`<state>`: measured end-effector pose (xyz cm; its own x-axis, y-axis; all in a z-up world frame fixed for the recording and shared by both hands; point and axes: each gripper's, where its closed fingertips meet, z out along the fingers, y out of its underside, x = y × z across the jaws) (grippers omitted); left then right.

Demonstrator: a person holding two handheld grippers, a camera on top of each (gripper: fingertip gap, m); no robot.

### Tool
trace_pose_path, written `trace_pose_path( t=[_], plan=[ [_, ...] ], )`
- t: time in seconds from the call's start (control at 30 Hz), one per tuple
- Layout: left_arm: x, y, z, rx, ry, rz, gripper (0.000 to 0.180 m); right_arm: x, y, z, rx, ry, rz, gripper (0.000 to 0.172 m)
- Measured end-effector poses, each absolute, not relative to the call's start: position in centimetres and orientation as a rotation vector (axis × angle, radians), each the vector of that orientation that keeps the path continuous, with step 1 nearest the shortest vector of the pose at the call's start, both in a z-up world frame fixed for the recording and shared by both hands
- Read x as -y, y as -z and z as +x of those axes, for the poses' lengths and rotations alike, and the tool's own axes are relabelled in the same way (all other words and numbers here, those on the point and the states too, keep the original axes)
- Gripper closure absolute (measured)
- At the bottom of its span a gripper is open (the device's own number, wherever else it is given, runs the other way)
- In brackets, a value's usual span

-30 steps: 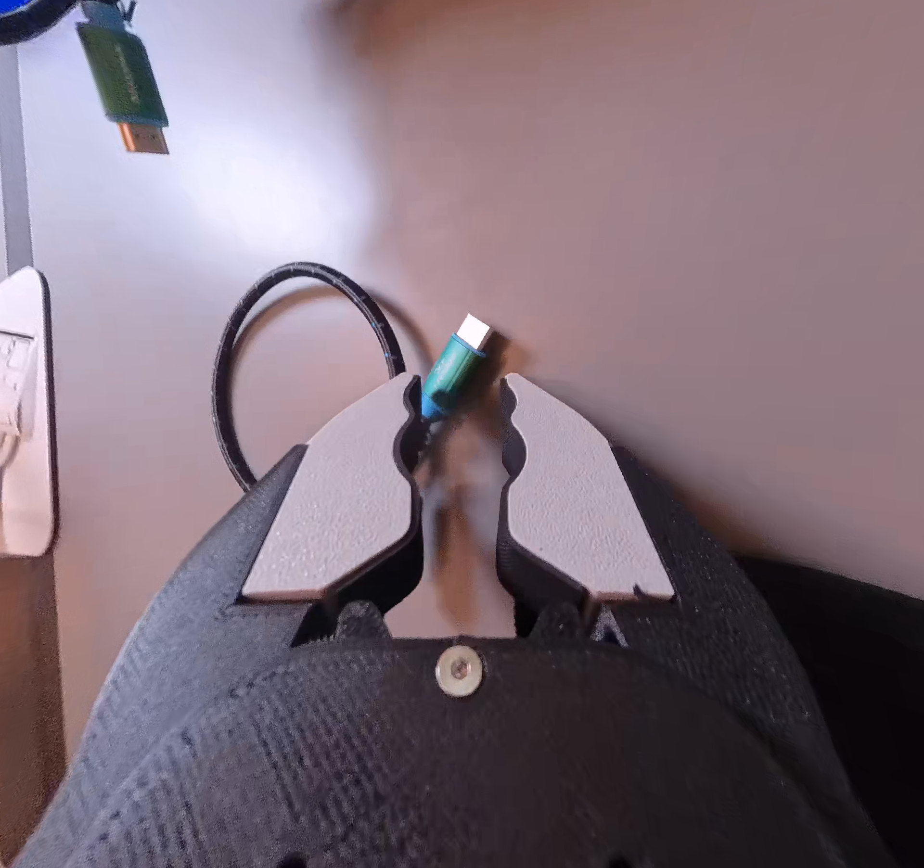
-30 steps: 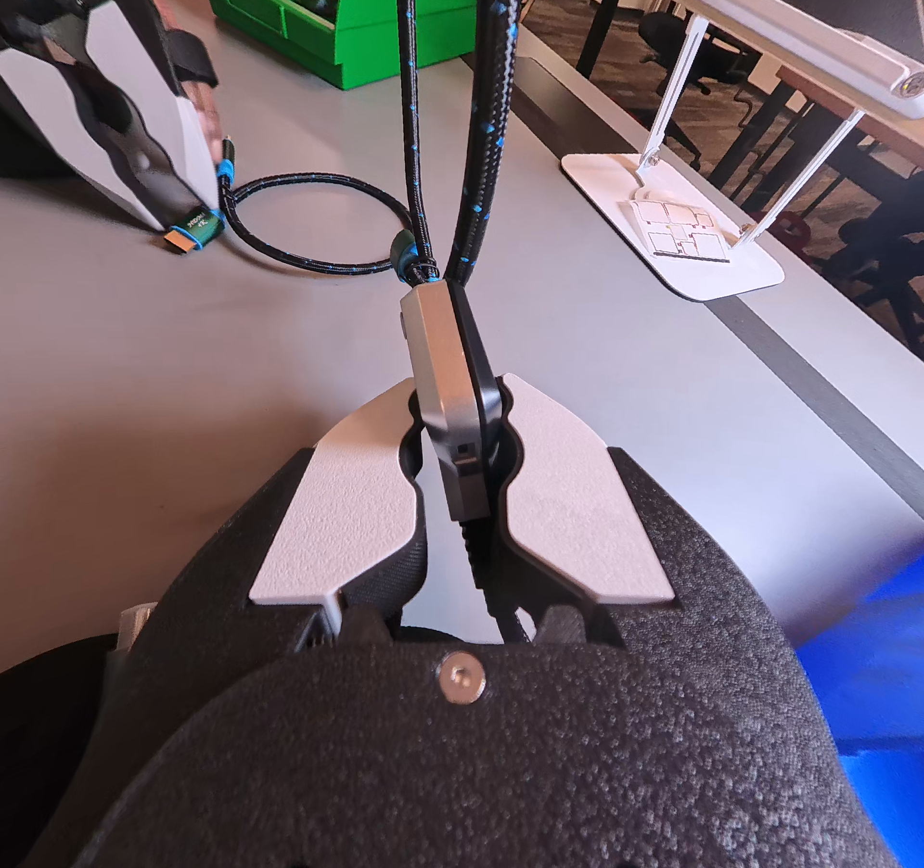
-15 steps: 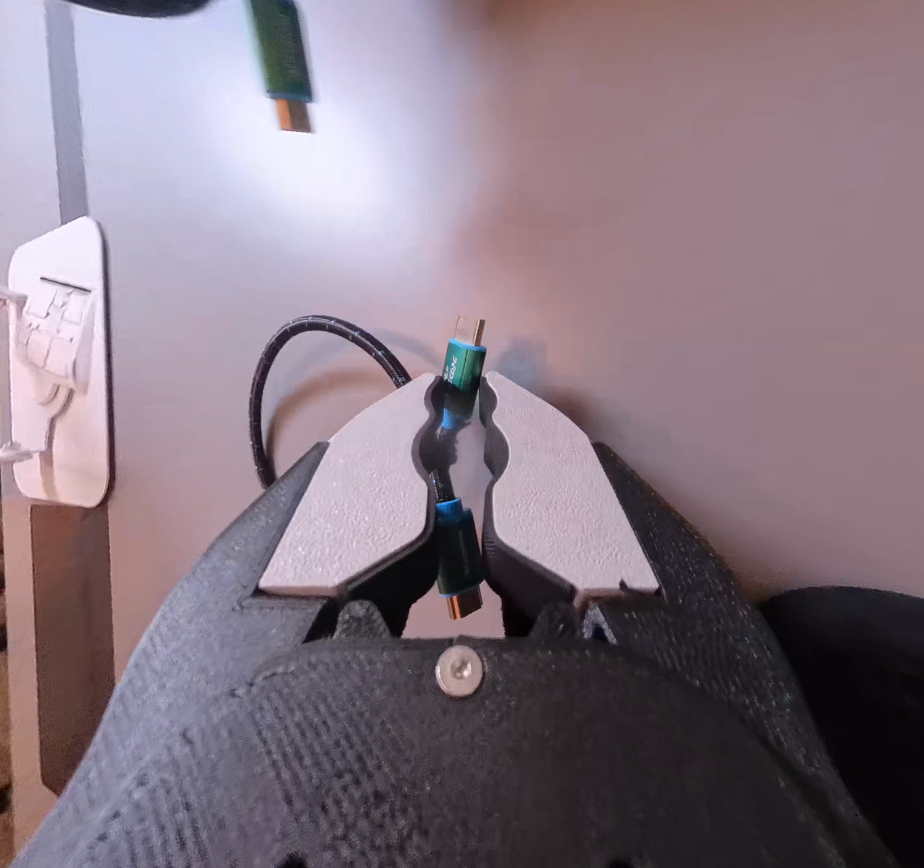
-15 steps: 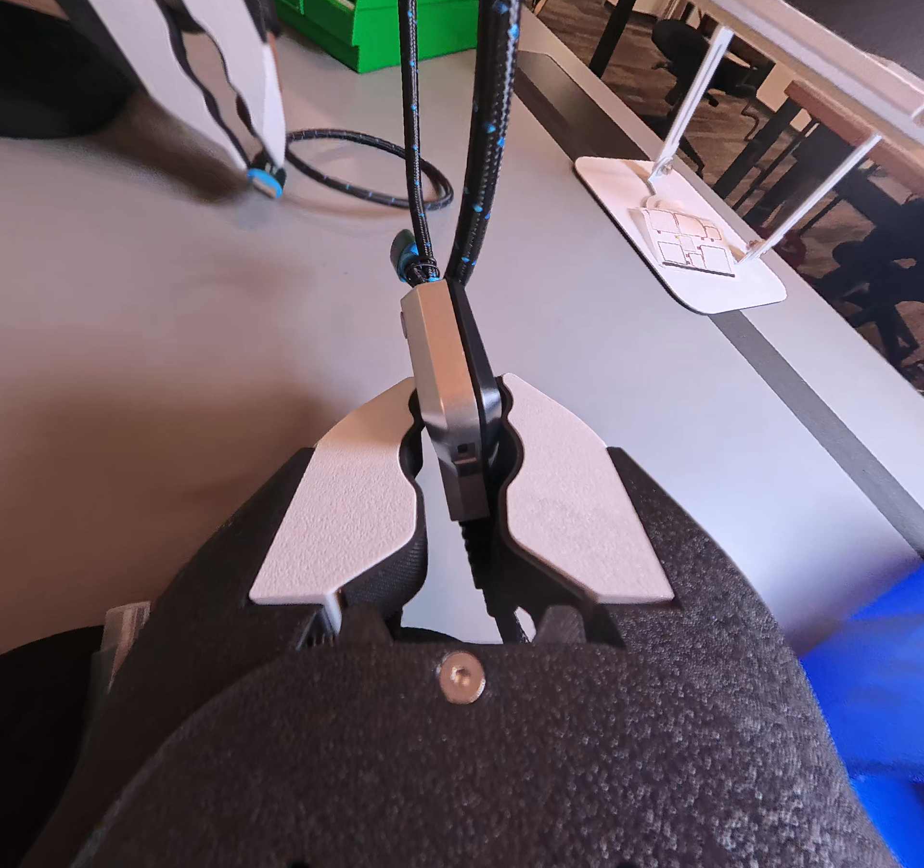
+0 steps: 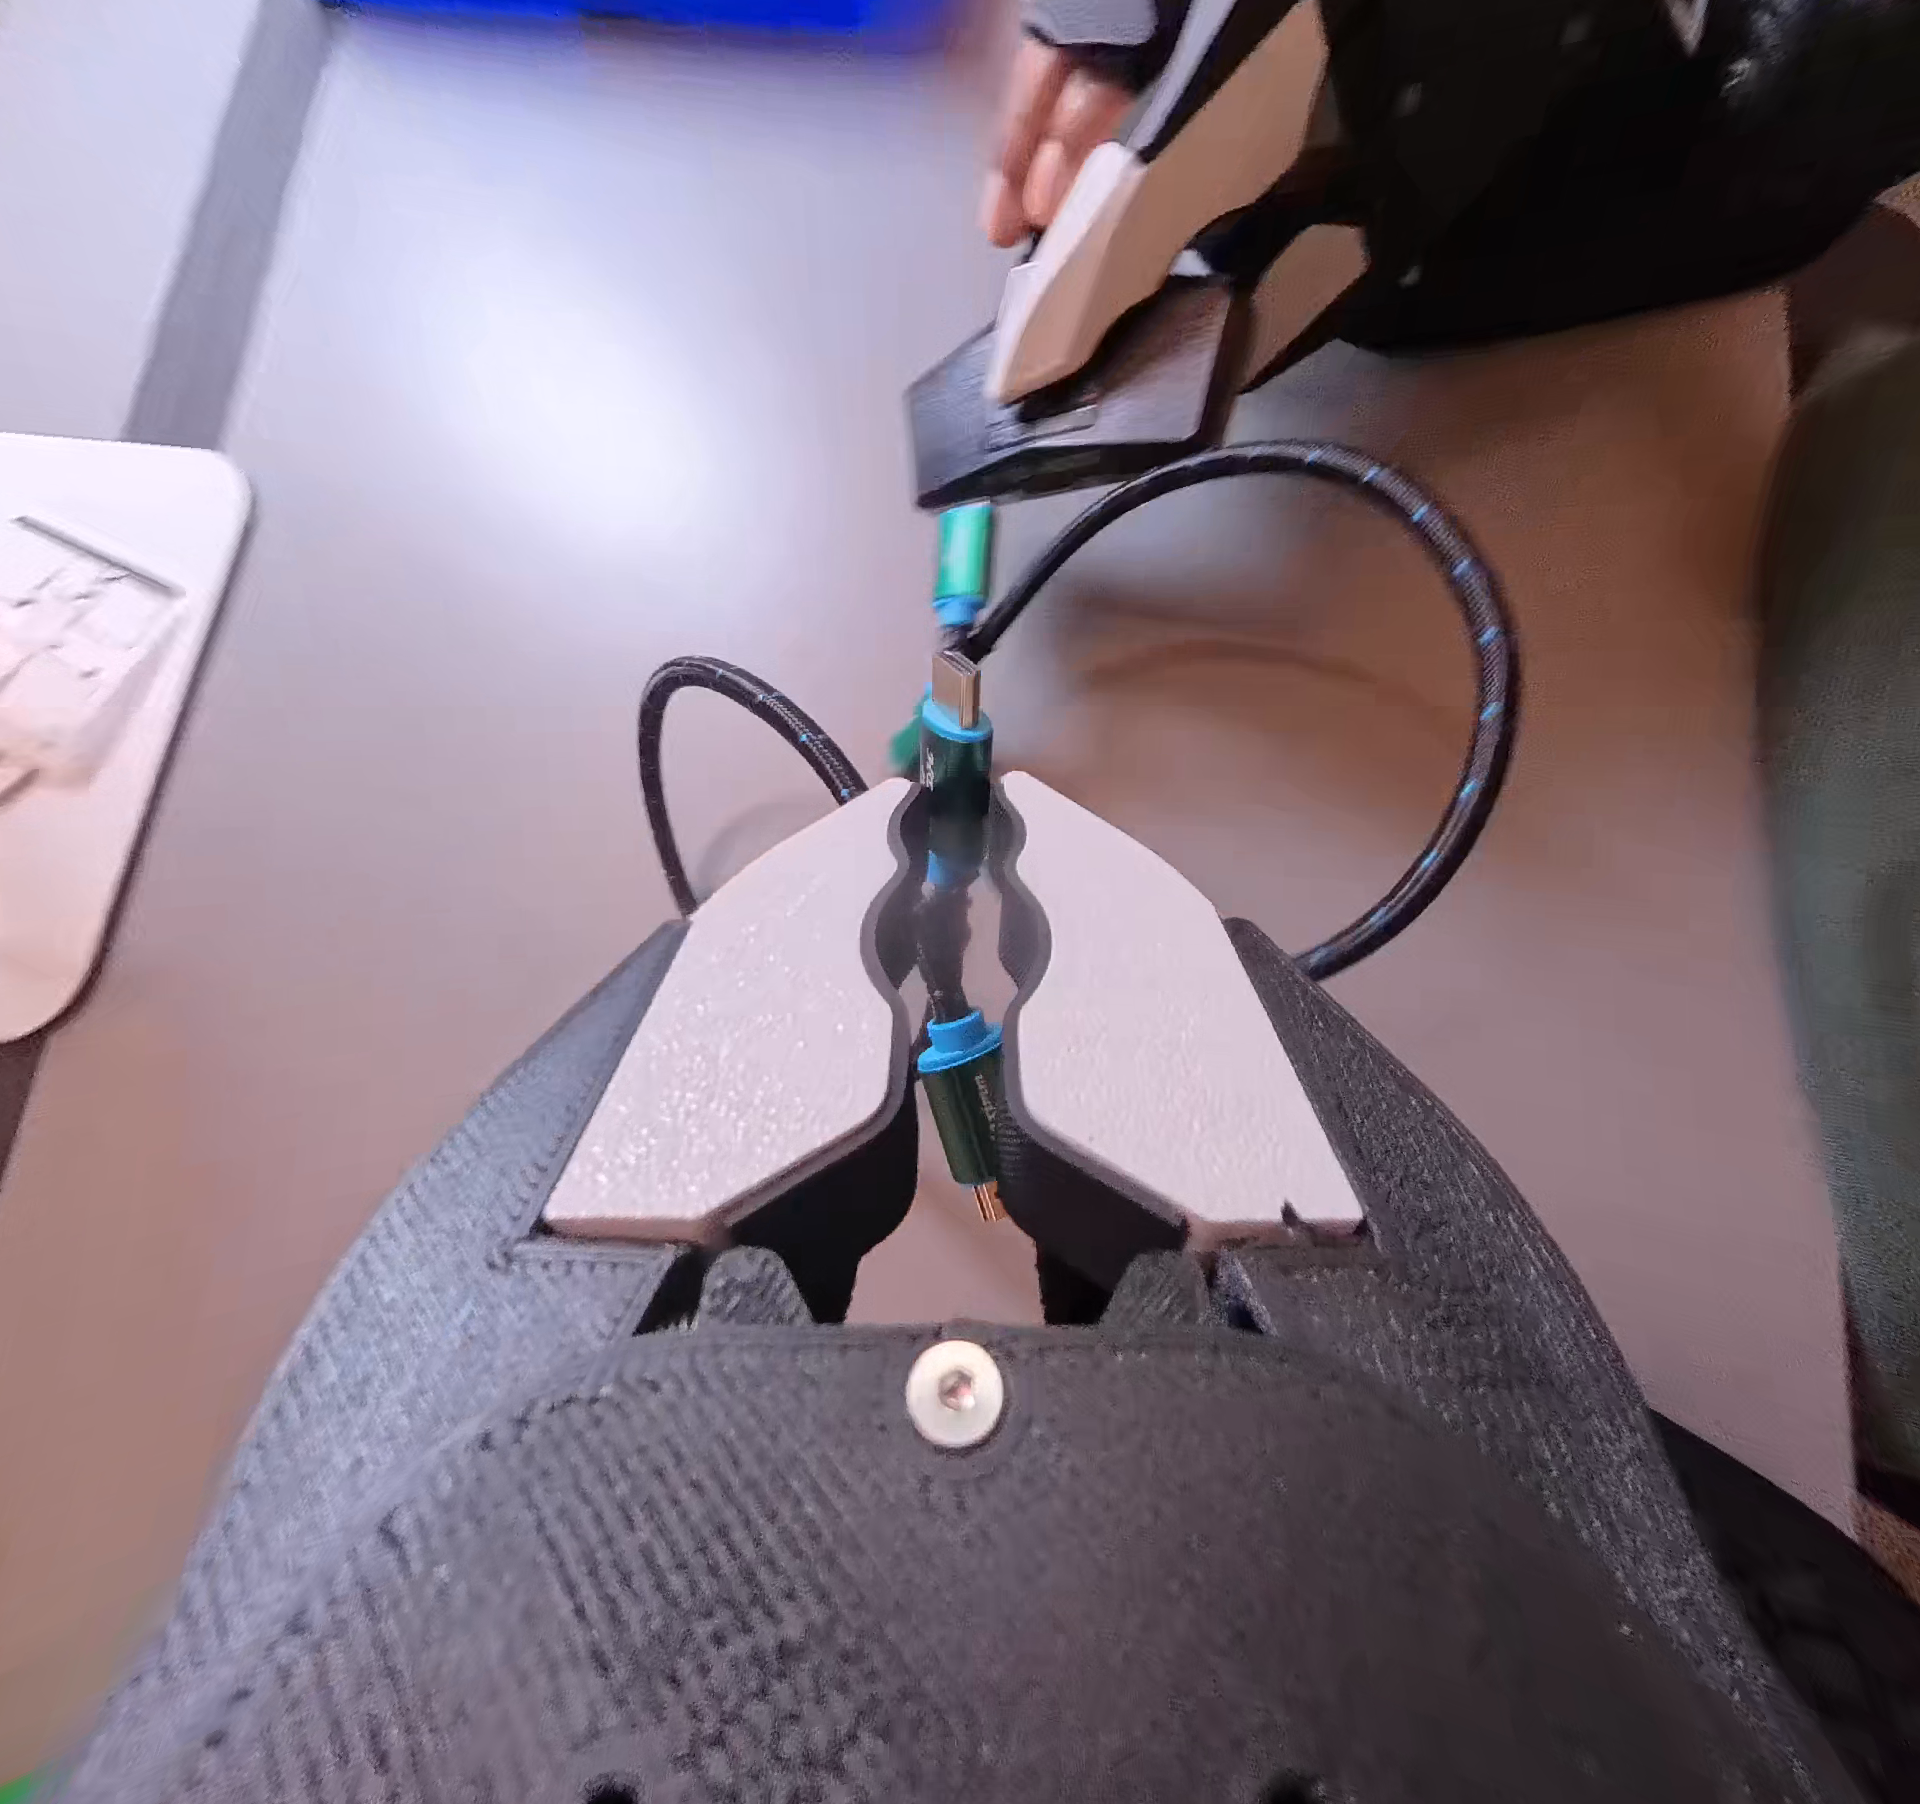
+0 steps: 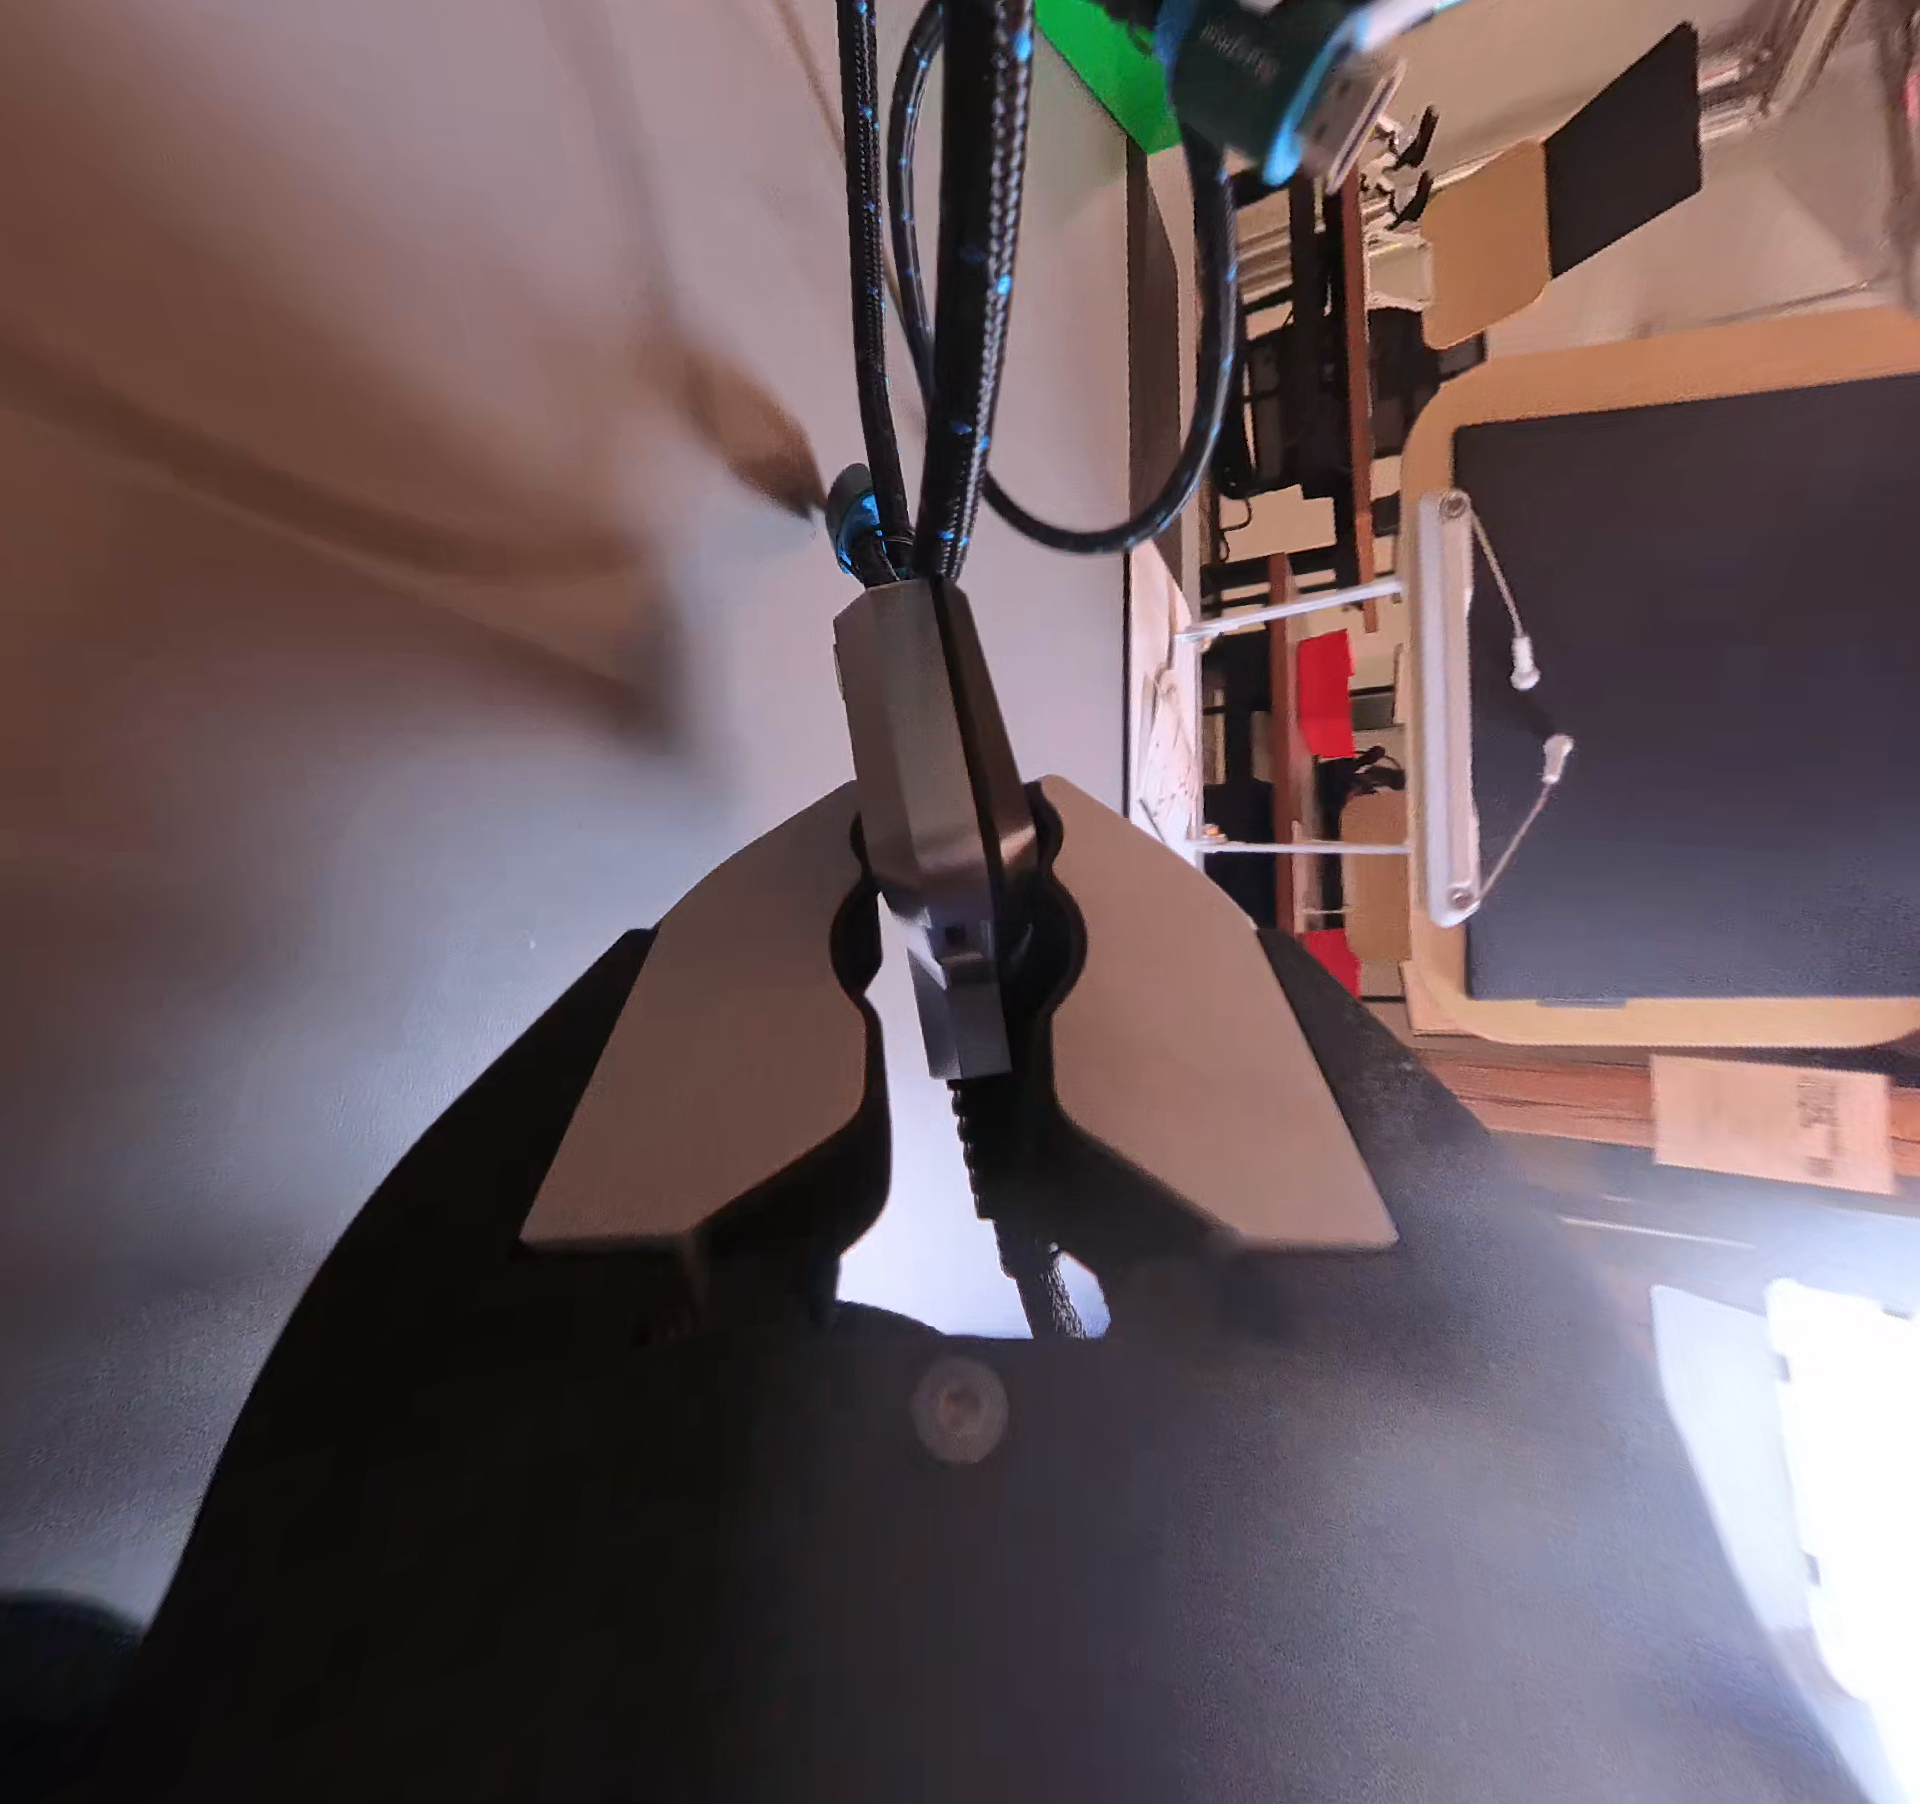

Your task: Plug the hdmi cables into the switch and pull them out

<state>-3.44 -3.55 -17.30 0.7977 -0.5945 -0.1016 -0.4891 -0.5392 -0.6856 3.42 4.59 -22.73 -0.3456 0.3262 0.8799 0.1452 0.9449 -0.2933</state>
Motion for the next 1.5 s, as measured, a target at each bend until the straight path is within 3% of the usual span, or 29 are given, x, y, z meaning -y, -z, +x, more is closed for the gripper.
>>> trace_pose_path(
  t=[0.27, 0.5, 1.13, 1.4, 1.5],
  plan=[
    [1.6, 22.1, 0.9, -1.011, 0.117, -2.401, 0.169, -1.5, 22.1, 2.4, 1.914, -0.367, -0.349, 0.147],
    [1.3, 23.2, 1.6, -0.974, 0.144, -2.443, 0.169, -1.6, 22.9, 2.9, 1.972, -0.468, -0.436, 0.147],
    [1.6, 22.0, 1.5, -0.901, 0.057, -2.232, 0.170, -0.7, 23.3, 2.6, 2.102, -0.745, -0.764, 0.148],
    [1.5, 20.8, 1.8, -0.822, 0.249, -2.089, 0.172, -0.4, 22.4, 2.7, 2.112, -0.983, -0.877, 0.148],
    [1.3, 20.2, 2.1, -0.818, 0.292, -2.038, 0.180, 0.8, 22.4, 2.7, 2.158, -1.065, -0.878, 0.148]
  ],
)
